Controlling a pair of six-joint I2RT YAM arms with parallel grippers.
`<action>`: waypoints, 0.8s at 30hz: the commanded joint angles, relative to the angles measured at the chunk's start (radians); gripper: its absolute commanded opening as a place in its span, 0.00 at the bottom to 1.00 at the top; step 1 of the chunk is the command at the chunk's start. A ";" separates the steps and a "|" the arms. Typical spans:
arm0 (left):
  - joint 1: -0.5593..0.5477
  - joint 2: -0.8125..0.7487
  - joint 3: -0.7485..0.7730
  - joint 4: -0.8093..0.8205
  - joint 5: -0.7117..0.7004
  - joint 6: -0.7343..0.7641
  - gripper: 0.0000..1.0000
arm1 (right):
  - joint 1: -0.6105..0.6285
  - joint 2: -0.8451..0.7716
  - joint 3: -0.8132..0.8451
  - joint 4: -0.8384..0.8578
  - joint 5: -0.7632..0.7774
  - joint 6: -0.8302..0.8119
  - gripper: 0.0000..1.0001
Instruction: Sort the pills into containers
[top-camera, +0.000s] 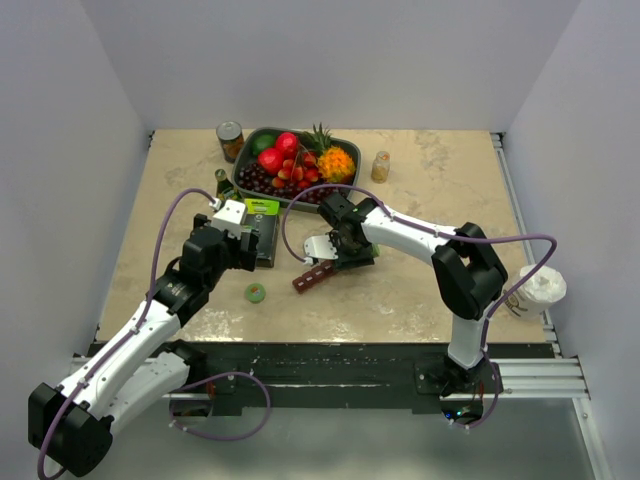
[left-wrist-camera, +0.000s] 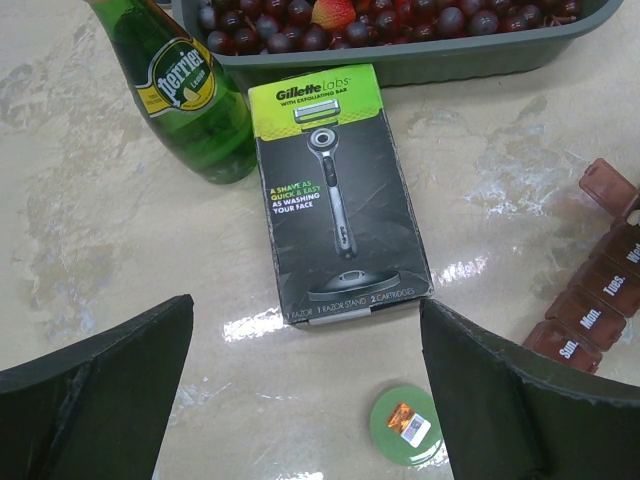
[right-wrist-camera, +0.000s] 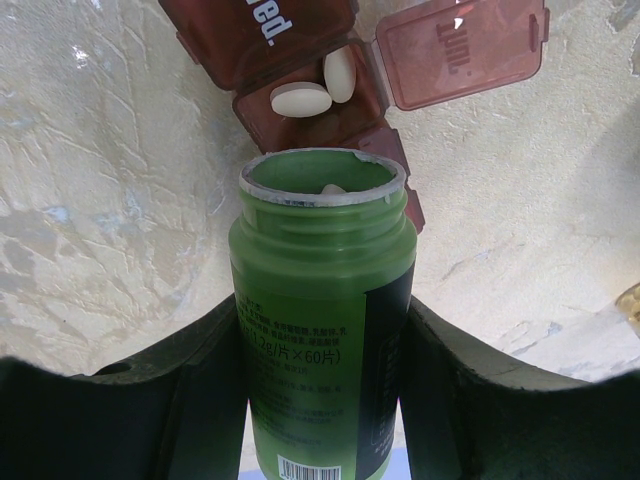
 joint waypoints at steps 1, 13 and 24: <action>0.010 -0.014 0.024 0.014 -0.006 -0.007 0.99 | 0.005 0.003 0.038 -0.018 -0.017 0.022 0.00; 0.010 -0.015 0.027 0.005 -0.035 -0.022 0.99 | -0.012 -0.054 0.030 0.007 -0.113 0.085 0.00; 0.013 -0.030 0.041 -0.018 0.061 -0.114 0.99 | -0.103 -0.227 0.069 0.037 -0.476 0.244 0.00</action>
